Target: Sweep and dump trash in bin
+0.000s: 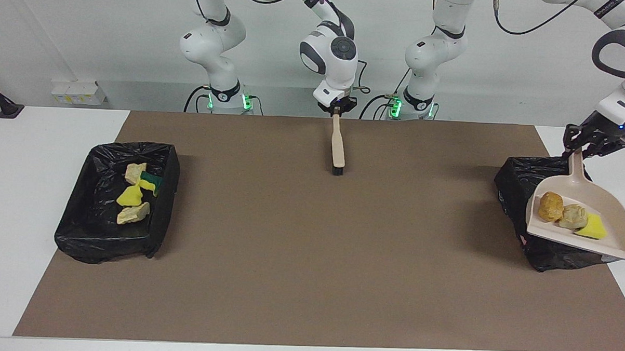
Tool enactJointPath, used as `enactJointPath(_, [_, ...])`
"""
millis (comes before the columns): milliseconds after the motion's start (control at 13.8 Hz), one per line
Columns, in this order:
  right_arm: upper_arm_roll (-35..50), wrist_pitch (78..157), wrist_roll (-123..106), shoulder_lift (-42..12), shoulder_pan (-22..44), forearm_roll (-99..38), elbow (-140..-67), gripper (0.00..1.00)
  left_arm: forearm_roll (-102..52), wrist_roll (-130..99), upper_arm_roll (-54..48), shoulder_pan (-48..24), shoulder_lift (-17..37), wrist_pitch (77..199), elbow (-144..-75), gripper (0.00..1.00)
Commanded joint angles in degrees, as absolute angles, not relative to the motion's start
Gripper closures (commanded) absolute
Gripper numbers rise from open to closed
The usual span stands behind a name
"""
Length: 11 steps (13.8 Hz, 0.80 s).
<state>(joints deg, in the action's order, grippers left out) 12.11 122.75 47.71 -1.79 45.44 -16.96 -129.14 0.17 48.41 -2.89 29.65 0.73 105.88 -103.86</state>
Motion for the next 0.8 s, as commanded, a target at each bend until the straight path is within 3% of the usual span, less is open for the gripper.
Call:
enactJointPath(0, [12.1,124.3,45.0,-3.1,44.1,-18.7,-128.5,0.43,6.7,53.4,-3.3,31.9,1.7,104.1,-101.5,1.0])
enactJointPath(362, [12.0,122.9,44.9,-3.5,33.9,-18.6,-123.8,0.03,18.4,66.3,-3.3,37.5,1.9,108.7,-101.1,1.0])
enactJointPath(725, [11.3,118.1,44.6,3.9,26.2,-14.1,-122.6,0.0,34.6,70.7,-2.9,36.6,2.5,114.5,-101.1,1.0])
